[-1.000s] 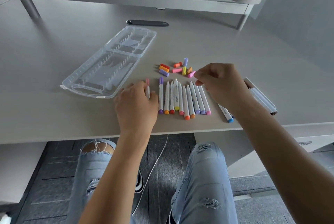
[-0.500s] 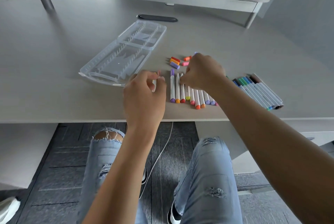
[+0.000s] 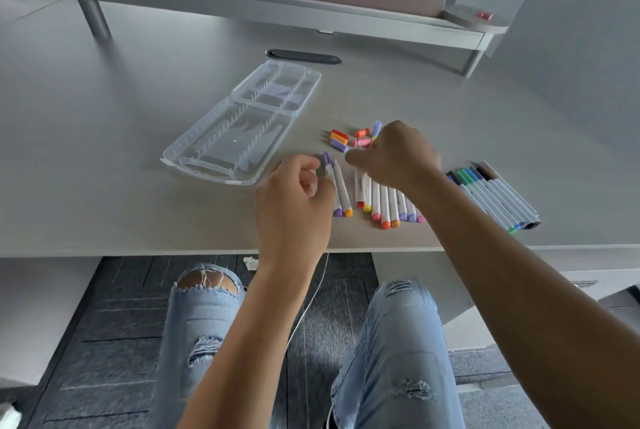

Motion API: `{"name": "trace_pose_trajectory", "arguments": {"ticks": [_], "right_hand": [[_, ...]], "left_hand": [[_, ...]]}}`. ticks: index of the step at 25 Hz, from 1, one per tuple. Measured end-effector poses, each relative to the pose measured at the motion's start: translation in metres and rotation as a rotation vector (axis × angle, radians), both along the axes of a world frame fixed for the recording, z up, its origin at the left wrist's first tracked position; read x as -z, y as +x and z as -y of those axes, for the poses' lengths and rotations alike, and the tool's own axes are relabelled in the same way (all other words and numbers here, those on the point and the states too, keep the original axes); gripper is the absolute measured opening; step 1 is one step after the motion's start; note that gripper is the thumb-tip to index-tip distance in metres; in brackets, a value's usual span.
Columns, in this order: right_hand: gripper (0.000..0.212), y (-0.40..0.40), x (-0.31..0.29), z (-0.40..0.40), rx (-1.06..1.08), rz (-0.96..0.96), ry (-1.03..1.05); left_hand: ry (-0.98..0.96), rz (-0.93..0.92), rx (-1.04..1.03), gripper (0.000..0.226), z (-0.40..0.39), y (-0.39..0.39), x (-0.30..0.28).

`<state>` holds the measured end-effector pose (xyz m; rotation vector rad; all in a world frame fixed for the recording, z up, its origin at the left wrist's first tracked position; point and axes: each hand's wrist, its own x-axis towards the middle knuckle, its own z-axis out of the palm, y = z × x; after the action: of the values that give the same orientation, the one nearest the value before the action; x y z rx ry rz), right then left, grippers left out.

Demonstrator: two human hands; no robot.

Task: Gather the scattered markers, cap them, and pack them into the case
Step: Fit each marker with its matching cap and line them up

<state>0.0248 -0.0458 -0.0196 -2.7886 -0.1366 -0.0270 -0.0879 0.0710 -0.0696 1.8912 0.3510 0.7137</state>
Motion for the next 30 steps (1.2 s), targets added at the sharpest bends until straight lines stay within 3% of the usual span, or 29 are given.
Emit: {"name": "trace_pose_trajectory", "arguments": {"ticks": [3, 7, 10, 12, 15, 20, 28, 30], "right_hand": [[0.038, -0.006, -0.005, 0.020, 0.057, -0.108, 0.391], [0.031, -0.008, -0.015, 0.028, -0.030, -0.141, 0.491], [0.029, 0.016, -0.013, 0.020, -0.094, -0.150, 0.459], [0.023, 0.044, -0.004, 0.011, -0.086, -0.032, 0.404], [0.015, 0.087, 0.010, -0.005, -0.102, 0.125, 0.226], [0.013, 0.121, 0.021, -0.034, -0.156, 0.072, -0.068], [0.013, 0.126, 0.020, -0.042, -0.210, 0.025, -0.241], [0.017, 0.123, 0.021, -0.041, -0.205, 0.001, -0.182]], "left_hand": [[-0.101, -0.023, 0.107, 0.021, 0.016, 0.009, -0.004], [-0.489, -0.138, 0.238, 0.033, 0.032, 0.026, -0.012], [-0.767, -0.123, 0.260, 0.030, 0.029, 0.028, -0.023], [-0.837, -0.113, 0.251, 0.023, 0.022, 0.028, -0.026], [-0.847, -0.131, 0.244, 0.019, 0.010, 0.027, -0.030], [-0.867, -0.122, 0.226, 0.019, 0.000, 0.032, -0.024], [-0.888, -0.112, 0.252, 0.024, -0.003, 0.035, -0.026], [-0.885, -0.129, 0.243, 0.028, -0.002, 0.035, -0.025]]}}
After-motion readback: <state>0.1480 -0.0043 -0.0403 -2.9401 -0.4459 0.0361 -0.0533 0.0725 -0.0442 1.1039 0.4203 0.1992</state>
